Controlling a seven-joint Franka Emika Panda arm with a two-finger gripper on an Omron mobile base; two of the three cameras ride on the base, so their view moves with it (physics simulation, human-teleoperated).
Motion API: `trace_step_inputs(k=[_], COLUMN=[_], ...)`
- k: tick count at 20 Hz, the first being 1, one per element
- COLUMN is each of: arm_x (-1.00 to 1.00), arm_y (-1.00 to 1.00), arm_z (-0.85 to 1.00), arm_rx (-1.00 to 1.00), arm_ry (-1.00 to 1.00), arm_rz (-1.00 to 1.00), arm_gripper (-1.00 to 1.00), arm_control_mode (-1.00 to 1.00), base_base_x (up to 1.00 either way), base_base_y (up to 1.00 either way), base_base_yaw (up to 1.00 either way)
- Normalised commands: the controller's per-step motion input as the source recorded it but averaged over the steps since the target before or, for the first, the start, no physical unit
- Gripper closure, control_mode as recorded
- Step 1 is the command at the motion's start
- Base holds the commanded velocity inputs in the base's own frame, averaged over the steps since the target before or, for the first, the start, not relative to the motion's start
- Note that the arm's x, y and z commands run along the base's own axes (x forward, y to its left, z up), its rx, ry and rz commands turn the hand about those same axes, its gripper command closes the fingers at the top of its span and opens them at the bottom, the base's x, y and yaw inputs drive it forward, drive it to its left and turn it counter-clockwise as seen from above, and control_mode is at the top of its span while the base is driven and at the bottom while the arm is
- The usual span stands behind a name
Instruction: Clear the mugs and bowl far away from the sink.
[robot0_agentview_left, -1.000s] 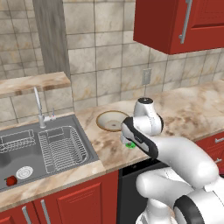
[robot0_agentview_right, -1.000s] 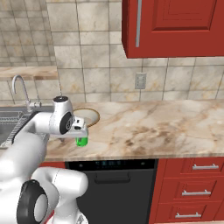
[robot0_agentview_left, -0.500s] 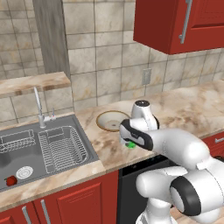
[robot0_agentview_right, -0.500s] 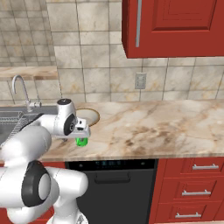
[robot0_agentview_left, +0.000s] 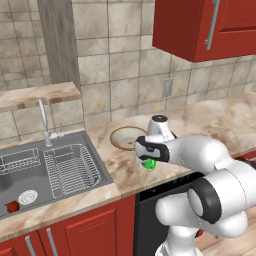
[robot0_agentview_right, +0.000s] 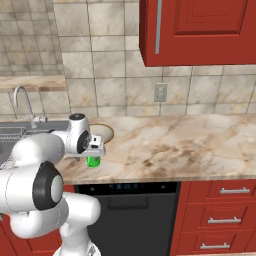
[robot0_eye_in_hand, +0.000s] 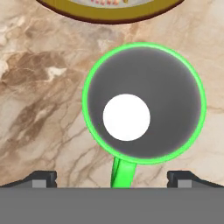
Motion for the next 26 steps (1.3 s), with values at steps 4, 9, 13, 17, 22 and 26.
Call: trace_step_inputs(k=[4, 9, 13, 17, 22, 26], arm_x=[0.23, 0.26, 0.17, 0.0, 0.0, -0.08], arm_y=[0.0, 0.0, 0.0, 0.0, 0.0, 0.0], arm_z=[-0.14, -0.16, -0.28, -0.12, 0.0, 0.0], arm_rx=[0.0, 0.0, 0.0, 0.0, 0.0, 0.0], arm_ry=[0.0, 0.0, 0.0, 0.0, 0.0, 0.0], arm_rz=[0.0, 0.0, 0.0, 0.0, 0.0, 0.0], arm_gripper=[-1.0, -1.0, -1.0, 1.0, 1.0, 1.0], arm_control_mode=[-1.0, -1.0, -1.0, -1.0, -1.0, -1.0], base_base_x=[0.0, 0.0, 0.0, 0.0, 0.0, 0.0], base_base_y=[0.0, 0.0, 0.0, 0.0, 0.0, 0.0], base_base_yaw=[0.0, 0.0, 0.0, 0.0, 0.0, 0.0])
